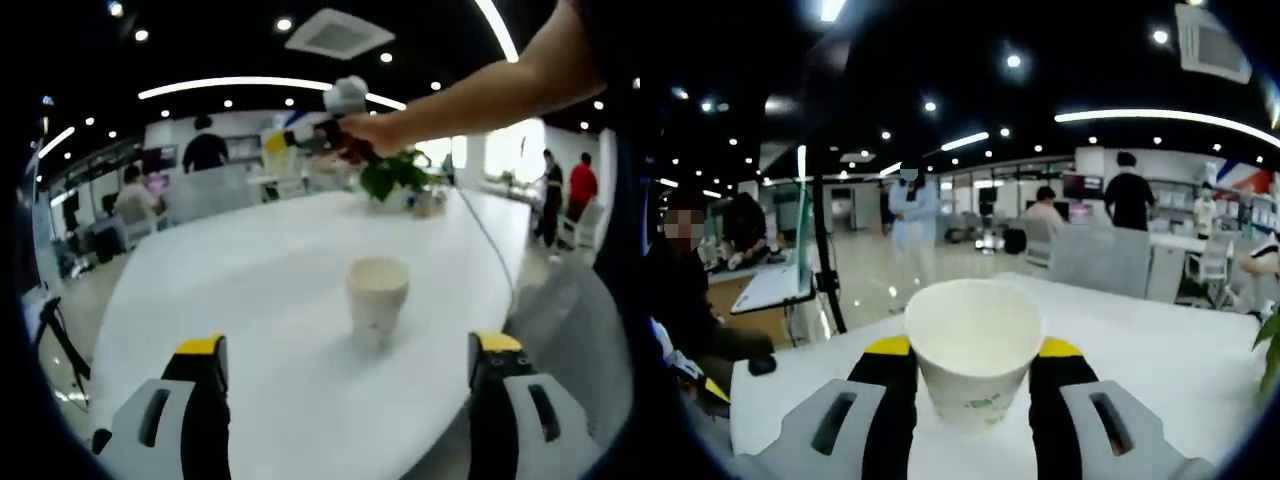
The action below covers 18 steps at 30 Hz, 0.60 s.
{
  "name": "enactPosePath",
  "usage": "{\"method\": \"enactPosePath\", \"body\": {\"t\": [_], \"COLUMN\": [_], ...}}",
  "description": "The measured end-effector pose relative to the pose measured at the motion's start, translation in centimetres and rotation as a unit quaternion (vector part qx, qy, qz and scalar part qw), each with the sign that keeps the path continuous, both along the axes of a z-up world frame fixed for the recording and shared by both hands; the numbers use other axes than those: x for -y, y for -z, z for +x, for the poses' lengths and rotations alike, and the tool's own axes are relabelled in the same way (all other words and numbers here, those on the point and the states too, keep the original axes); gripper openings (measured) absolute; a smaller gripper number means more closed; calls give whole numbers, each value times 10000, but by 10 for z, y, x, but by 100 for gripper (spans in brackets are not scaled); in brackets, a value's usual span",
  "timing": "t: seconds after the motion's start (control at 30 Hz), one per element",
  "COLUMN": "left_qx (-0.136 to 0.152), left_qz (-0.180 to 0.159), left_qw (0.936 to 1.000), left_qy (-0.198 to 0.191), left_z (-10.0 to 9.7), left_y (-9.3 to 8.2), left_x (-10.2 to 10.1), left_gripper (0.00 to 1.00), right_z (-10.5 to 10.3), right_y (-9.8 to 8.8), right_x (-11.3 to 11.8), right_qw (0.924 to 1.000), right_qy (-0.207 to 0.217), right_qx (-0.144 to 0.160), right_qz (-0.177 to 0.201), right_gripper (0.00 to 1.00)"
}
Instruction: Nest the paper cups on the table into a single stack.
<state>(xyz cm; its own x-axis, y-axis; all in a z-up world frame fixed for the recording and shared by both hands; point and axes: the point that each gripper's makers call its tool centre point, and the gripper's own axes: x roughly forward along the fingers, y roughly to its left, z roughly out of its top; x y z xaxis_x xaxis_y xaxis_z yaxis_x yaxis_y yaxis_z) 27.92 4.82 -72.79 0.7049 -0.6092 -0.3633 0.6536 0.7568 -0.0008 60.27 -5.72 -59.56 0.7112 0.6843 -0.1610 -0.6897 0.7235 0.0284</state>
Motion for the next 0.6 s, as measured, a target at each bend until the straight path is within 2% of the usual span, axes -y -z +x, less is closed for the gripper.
{"method": "enactPosePath", "body": {"t": [0.03, 0.3, 0.6], "left_qx": [2, -79, -67], "left_qz": [6, -62, 160], "left_qw": [10000, 9999, 9998], "left_qy": [-1, -54, 72], "left_z": [0, -1, -8], "left_y": [0, 1, 6], "left_x": [0, -1, 6], "left_gripper": [98, 98, 97], "right_z": [-14, -63, -116], "right_y": [-2, 0, 10], "right_x": [-2, 2, 12], "right_qw": [10000, 9997, 9993], "right_qy": [-46, -172, -249], "right_qx": [11, -19, -90], "right_qz": [34, 173, 254], "right_gripper": [41, 41, 41]}}
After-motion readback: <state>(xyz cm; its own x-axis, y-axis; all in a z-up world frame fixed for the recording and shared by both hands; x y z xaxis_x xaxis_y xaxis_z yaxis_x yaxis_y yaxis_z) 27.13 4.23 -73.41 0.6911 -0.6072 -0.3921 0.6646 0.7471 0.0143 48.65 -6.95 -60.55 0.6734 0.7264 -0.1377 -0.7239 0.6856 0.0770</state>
